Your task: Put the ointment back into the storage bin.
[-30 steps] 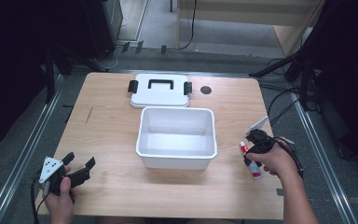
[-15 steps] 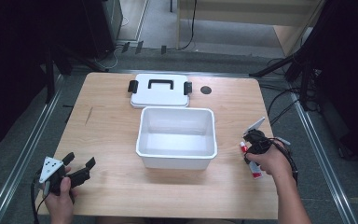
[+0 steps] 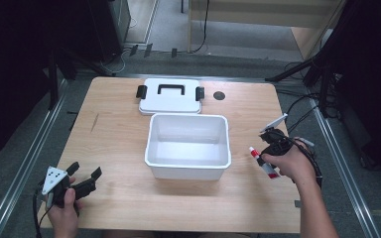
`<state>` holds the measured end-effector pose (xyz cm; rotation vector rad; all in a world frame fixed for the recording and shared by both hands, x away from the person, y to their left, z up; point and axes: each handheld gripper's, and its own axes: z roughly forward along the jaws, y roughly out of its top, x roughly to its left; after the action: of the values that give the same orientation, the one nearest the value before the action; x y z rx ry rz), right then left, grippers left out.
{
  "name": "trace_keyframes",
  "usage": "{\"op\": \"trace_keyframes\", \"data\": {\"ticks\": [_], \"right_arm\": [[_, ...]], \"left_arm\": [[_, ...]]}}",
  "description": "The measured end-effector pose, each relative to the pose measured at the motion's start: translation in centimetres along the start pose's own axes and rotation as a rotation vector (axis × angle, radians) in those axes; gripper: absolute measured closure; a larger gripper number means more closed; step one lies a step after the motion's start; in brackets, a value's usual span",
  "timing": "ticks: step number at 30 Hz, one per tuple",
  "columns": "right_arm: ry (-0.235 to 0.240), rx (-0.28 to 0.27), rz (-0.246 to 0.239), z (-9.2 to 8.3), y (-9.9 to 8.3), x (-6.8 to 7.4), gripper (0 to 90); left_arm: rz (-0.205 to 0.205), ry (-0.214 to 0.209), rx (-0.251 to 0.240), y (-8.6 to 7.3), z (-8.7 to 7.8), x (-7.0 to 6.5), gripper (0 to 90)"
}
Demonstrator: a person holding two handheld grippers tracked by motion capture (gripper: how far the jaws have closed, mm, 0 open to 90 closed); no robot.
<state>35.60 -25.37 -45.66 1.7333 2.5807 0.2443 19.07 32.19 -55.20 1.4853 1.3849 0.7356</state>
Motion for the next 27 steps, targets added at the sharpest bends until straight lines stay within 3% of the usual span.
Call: {"op": "trace_keyframes", "data": {"ticks": [7, 21, 27], "right_arm": [[0.014, -0.04, -0.043, -3.0, 1.3, 1.6, 70.9], [0.004, -0.086, -0.105, -6.8, 3.3, 4.2, 70.9], [0.022, -0.115, -0.12, -8.1, 4.1, 5.5, 70.9]], "left_arm": [[0.0, -0.001, 0.002, 0.0, 0.0, 0.0, 14.1], [-0.003, -0.001, 0.001, 0.0, 0.0, 0.0, 14.1], [-0.01, -0.001, 0.0, 0.0, 0.0, 0.1, 14.1]]}}
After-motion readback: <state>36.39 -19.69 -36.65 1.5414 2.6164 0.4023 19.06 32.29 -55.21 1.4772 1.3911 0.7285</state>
